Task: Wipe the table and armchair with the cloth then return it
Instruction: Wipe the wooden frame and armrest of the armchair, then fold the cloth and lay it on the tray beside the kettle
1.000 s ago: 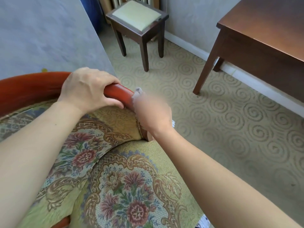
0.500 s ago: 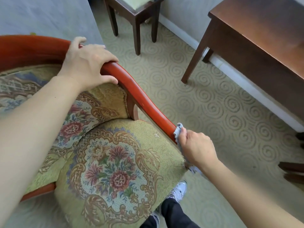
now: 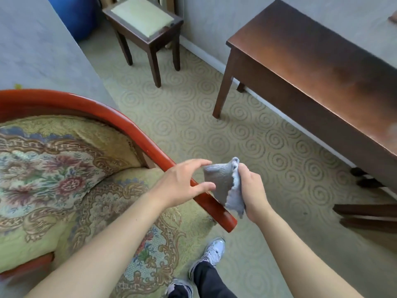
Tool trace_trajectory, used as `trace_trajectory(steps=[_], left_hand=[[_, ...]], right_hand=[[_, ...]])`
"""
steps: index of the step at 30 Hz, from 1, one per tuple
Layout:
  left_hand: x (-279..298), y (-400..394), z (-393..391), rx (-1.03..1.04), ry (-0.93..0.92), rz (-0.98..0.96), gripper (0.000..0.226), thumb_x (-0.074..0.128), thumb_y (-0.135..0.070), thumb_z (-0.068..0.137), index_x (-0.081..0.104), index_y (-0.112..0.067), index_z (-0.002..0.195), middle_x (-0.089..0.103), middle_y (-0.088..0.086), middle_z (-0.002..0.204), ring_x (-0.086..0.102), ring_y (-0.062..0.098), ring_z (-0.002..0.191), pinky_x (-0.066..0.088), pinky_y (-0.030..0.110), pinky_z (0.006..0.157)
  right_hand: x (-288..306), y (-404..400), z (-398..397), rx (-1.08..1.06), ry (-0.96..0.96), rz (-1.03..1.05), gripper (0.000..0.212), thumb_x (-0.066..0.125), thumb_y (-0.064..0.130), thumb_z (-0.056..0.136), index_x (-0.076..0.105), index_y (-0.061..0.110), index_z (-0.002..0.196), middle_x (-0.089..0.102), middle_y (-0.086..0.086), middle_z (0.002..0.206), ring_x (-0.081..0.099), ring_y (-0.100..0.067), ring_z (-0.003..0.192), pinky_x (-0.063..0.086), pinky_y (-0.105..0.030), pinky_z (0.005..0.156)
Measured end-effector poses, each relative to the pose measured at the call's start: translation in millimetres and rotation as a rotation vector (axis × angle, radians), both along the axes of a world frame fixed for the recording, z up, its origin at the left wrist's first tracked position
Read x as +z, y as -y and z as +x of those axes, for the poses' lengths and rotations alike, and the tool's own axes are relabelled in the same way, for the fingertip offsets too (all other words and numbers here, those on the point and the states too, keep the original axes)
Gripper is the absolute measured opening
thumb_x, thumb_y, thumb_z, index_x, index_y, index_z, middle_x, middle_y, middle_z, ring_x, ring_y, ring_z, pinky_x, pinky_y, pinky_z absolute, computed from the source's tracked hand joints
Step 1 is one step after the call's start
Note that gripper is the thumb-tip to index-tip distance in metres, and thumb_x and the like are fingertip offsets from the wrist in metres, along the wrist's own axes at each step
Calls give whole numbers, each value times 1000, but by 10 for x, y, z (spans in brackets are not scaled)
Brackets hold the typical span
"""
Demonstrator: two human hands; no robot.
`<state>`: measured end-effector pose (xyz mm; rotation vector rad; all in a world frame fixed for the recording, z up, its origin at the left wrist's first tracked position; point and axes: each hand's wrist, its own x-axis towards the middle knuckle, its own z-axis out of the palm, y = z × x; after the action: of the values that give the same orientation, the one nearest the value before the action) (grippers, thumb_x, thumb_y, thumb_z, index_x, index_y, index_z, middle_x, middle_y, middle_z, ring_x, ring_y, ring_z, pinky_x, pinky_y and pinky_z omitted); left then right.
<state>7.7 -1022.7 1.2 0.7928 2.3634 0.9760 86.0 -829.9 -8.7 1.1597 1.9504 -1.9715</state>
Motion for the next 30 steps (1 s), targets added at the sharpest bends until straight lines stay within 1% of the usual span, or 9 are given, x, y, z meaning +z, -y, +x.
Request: trace_trajectory(steps=[2, 4, 7, 9, 12, 15, 19, 26, 30], left_hand=[[172, -292, 91, 103, 167, 108, 58, 76, -47, 84, 54, -37, 136, 62, -23, 120, 55, -16, 104, 45, 11, 91], [420, -578, 139, 226, 291, 245, 43, 79, -34, 85, 60, -35, 124, 70, -13, 110, 63, -6, 91, 50, 17, 84], [865, -987, 221, 300, 367, 435, 12, 77, -25, 86, 70, -26, 96, 74, -8, 90, 66, 8, 79, 51, 23, 77], [1165, -1248, 308, 288, 382, 509, 11, 76, -30, 82, 71, -26, 92, 73, -3, 84, 64, 10, 78, 52, 24, 74], [1572, -1607, 468, 244, 390, 569, 24, 74, -42, 79, 72, -27, 98, 73, 16, 97, 64, 20, 84, 55, 41, 82], [1907, -1946, 616, 172, 364, 574, 31, 71, -51, 79, 73, -30, 101, 70, 23, 102, 63, 22, 86, 54, 54, 85], [2173, -2429, 766, 83, 363, 588, 22, 67, -43, 87, 74, -32, 105, 75, 13, 103, 68, 16, 90, 57, 33, 80], [2344, -3620, 1049, 7, 428, 662, 20, 65, -38, 91, 75, -26, 103, 78, 0, 97, 70, 7, 86, 54, 19, 74], [2287, -4549, 1102, -51, 449, 673, 22, 57, -24, 101, 66, -29, 121, 76, -1, 108, 69, 10, 101, 52, 28, 89]], right_hand=[[328, -210, -15, -38, -73, -241, 41, 58, 45, 71, 75, 11, 86, 73, -15, 89, 69, -27, 81, 56, -41, 78], [673, -457, 42, -21, -164, -381, 43, 55, 34, 74, 77, 6, 98, 74, -18, 99, 69, -28, 91, 56, -44, 89], [1097, -877, 270, -16, -288, -480, 37, 45, 24, 83, 78, 14, 72, 72, -2, 73, 68, -19, 72, 56, -25, 64], [1325, -1187, 456, -22, -361, -505, 44, 40, 34, 93, 79, 13, 90, 75, -9, 92, 70, -23, 86, 56, -31, 75], [1685, -1581, 760, 6, -433, -443, 57, 45, 57, 92, 72, 14, 116, 72, -13, 112, 66, -29, 105, 52, -38, 88], [1936, -1872, 1032, 140, -539, -203, 36, 58, 35, 95, 65, 16, 125, 71, -9, 118, 67, -25, 108, 54, -31, 84], [2178, -2264, 1308, 28, -574, 19, 23, 63, 21, 89, 72, 18, 110, 74, -8, 110, 68, -17, 101, 54, -35, 85], [2436, -3172, 1793, -160, -612, 116, 13, 68, 14, 93, 75, 13, 104, 76, -14, 105, 70, -22, 94, 57, -41, 85], [2459, -3899, 1930, -256, -594, 150, 11, 72, 15, 90, 75, 13, 101, 76, -15, 103, 72, -29, 95, 57, -49, 90]])
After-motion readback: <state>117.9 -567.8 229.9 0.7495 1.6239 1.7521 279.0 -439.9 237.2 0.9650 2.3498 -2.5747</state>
